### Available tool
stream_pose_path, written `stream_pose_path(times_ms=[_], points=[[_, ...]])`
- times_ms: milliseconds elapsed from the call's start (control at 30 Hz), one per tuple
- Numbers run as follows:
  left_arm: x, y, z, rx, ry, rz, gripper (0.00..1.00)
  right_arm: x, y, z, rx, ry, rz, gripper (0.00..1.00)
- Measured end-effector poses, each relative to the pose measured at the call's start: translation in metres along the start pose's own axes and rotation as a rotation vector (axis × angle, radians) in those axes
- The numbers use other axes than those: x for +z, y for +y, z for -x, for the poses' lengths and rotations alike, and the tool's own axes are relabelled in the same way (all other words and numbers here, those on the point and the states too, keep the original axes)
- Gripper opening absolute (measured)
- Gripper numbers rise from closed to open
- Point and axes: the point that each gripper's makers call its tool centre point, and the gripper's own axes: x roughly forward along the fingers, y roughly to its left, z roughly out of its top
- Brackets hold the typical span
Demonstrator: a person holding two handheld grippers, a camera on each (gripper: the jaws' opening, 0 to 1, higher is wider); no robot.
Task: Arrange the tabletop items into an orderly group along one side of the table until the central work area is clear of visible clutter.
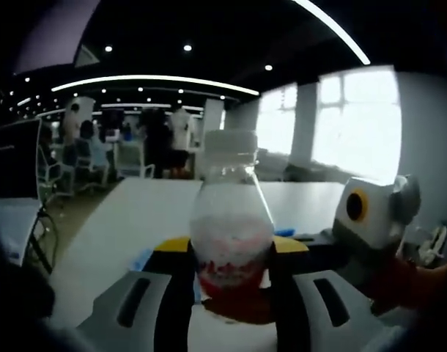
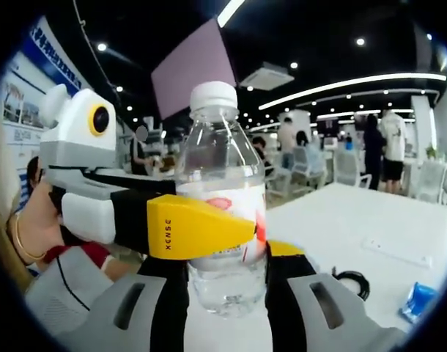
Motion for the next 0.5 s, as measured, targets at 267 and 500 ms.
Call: stream_pose_path(times_ms=[267, 500], points=[[0.007, 0.0, -0.002, 0.025, -0.037, -0.017, 0.35, 0.006, -0.003, 0.0, -0.021, -0.016, -0.031, 0.42], [0.005, 0.006, -0.006, 0.039, -0.028, -0.008, 0.35, 0.006, -0.02, 0.008, -0.074, -0.008, -0.102, 0.58]])
